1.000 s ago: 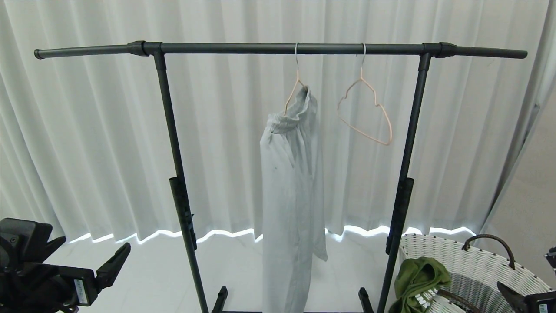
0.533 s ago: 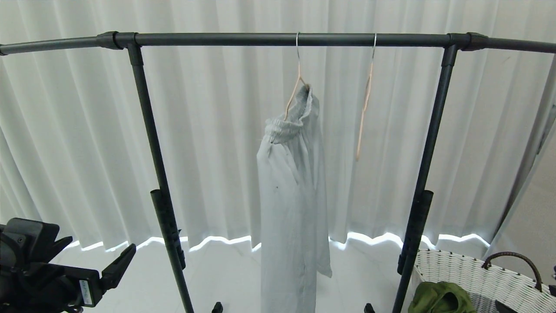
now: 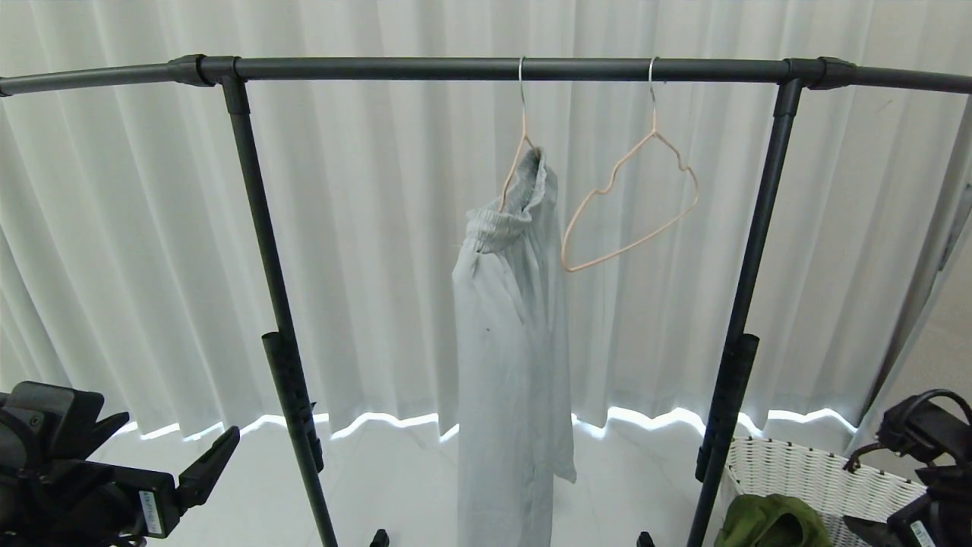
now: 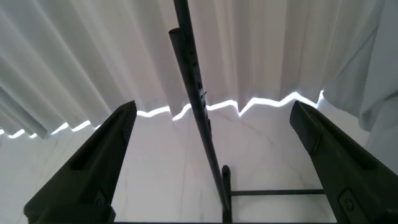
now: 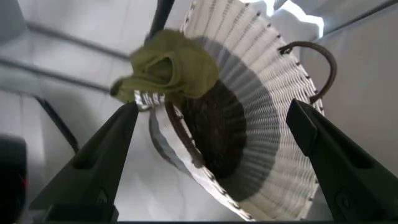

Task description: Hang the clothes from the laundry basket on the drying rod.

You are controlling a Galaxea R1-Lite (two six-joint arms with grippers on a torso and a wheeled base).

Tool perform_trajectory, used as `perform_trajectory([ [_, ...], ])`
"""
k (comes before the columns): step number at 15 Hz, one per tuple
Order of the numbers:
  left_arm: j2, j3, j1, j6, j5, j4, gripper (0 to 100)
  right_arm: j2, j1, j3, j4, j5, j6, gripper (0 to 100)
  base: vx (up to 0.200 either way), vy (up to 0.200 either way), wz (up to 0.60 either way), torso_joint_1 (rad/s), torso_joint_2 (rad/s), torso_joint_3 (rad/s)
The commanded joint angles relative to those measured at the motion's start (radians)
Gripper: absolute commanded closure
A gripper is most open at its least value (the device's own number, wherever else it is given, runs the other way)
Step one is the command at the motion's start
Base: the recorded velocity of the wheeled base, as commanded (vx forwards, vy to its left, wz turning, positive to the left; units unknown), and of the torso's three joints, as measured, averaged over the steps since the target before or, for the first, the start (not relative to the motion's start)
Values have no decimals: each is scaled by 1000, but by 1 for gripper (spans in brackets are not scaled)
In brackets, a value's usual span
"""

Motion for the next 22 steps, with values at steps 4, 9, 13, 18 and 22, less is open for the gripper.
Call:
perform_trajectory([
  [4, 1, 0, -1, 0, 1, 0, 0, 432, 33, -57, -133, -51, -65, 0, 0, 0, 0, 0, 0, 0],
  [9, 1, 0, -1, 0, 1, 0, 0, 688, 45, -29, -411, -78, -78, 0, 0, 0, 0, 0, 0, 0],
  [13, 6, 0, -1, 0, 1, 0, 0, 733, 39, -27, -449, -112, -78, 0, 0, 0, 0, 0, 0, 0],
  [18, 7, 0, -1, 0, 1, 0, 0, 765, -18, -60, -457, -136, -78, 0, 0, 0, 0, 0, 0, 0],
  [22, 6, 0, -1, 0, 1, 0, 0, 794, -33, -58, -518, -136, -78, 100, 0, 0, 0, 0, 0, 0],
])
